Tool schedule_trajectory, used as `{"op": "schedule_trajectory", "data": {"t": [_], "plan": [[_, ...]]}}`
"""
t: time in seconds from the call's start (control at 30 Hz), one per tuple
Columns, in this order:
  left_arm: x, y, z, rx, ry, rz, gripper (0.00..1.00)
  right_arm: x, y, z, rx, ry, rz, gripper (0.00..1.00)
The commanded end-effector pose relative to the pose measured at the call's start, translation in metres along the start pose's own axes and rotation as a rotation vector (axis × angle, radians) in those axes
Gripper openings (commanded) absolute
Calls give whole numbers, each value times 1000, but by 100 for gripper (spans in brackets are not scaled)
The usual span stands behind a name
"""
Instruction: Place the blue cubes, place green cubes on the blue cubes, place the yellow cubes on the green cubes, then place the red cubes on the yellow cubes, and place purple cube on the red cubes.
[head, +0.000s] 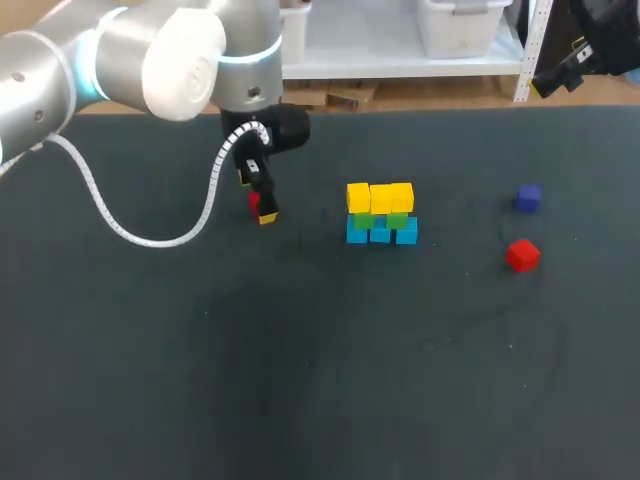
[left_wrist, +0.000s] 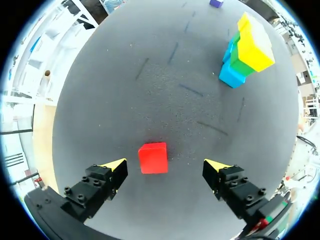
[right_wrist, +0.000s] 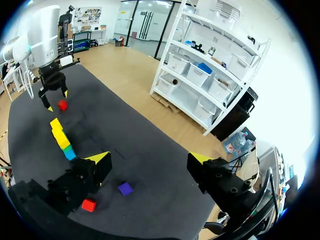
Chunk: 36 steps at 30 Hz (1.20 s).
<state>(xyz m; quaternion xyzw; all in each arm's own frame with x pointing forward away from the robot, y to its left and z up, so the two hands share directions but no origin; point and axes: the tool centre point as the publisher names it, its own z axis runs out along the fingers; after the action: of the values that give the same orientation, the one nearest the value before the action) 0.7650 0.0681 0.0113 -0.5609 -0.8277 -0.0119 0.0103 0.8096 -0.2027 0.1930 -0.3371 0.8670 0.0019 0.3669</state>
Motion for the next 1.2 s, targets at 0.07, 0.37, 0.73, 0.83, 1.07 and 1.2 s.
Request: {"op": "schedule_trajectory", "data": {"t": [0.07, 0.37, 0.73, 0.83, 1.07, 1.2], "plan": [[-2, 4, 7, 3, 20, -10, 95, 2, 4, -1, 20, -4, 2, 100], [-1, 7, 10, -8, 29, -29, 4, 2, 4, -1, 20, -4, 2, 100], [-1, 8, -2, -22, 4, -9, 0, 2, 4, -1, 20, -4, 2, 100], [-1, 9, -14, -19, -15, 23, 0, 2, 4, -1, 20, -4, 2, 100], [-6, 17, -59, -13, -77, 129, 0, 2, 4, -1, 20, -4, 2, 100], [-12, 18, -90, -70, -104, 173, 0, 2, 4, -1, 20, -4, 2, 100]]}}
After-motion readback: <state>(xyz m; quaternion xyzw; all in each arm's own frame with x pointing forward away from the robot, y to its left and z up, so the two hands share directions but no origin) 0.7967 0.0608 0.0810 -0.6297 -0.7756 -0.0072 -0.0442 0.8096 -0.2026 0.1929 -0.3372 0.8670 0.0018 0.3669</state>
